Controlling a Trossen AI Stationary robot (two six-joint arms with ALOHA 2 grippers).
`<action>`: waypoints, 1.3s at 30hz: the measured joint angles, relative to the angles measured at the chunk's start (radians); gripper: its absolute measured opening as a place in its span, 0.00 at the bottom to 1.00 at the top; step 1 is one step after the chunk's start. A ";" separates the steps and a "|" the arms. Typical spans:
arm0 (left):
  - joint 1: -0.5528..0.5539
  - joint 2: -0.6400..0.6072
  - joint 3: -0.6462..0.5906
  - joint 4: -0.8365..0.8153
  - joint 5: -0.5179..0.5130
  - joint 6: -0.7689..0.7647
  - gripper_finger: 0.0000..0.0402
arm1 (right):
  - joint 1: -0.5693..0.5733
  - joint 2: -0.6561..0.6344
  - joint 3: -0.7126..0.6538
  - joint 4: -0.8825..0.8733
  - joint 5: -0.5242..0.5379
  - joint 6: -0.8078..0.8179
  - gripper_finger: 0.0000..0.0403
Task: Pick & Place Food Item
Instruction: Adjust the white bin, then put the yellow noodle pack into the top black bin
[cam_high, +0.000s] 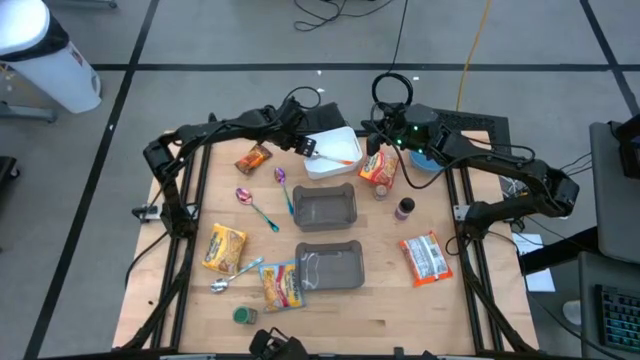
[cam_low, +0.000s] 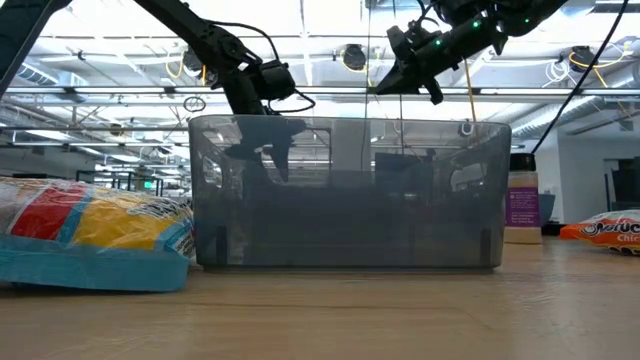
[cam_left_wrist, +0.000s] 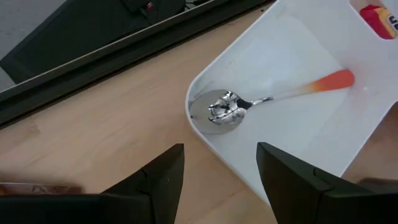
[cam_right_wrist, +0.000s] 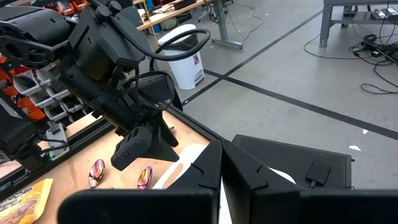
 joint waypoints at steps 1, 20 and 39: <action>0.000 0.006 0.000 0.001 0.000 0.000 0.52 | 0.000 0.000 0.000 0.000 0.000 0.000 0.00; 0.024 0.066 0.011 -0.083 -0.015 0.030 0.52 | 0.000 0.000 0.000 0.000 0.000 0.003 0.00; 0.040 0.052 0.379 -0.372 0.061 0.348 0.52 | 0.000 0.000 0.000 0.008 0.000 -0.044 0.00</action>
